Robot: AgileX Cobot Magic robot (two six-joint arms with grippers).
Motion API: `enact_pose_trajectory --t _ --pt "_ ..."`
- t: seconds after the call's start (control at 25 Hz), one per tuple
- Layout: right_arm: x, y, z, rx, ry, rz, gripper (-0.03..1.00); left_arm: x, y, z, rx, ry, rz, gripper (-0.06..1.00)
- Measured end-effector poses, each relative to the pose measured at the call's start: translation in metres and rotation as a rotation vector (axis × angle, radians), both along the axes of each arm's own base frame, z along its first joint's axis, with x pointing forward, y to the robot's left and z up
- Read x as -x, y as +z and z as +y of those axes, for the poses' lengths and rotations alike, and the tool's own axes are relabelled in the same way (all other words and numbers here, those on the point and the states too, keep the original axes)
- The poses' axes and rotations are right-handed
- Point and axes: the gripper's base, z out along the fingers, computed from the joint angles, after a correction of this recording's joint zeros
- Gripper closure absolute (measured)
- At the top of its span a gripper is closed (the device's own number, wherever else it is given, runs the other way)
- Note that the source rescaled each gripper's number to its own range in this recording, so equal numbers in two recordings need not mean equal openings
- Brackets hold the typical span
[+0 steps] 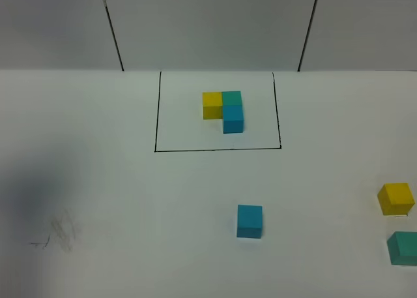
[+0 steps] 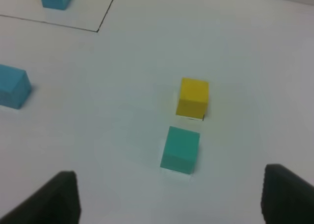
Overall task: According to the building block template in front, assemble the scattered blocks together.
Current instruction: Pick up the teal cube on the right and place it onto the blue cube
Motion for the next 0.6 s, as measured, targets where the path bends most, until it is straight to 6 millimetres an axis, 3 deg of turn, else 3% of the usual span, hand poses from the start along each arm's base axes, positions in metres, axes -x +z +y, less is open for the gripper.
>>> enact_pose_trajectory --t 0.2,0.4,0.52,0.6 --pt "0.000 0.000 0.000 0.000 0.000 0.000 0.39 0.094 -0.012 -0.001 -0.003 0.014 -0.145 0.05" --pt "0.000 0.000 0.000 0.000 0.000 0.000 0.39 0.193 -0.016 -0.010 0.012 -0.004 -0.423 0.05" --pt "0.000 0.000 0.000 0.000 0.000 0.000 0.39 0.234 -0.019 -0.016 0.066 -0.003 -0.563 0.05" --pt "0.000 0.000 0.000 0.000 0.000 0.000 0.39 0.251 -0.021 -0.019 0.115 0.012 -0.616 0.05"
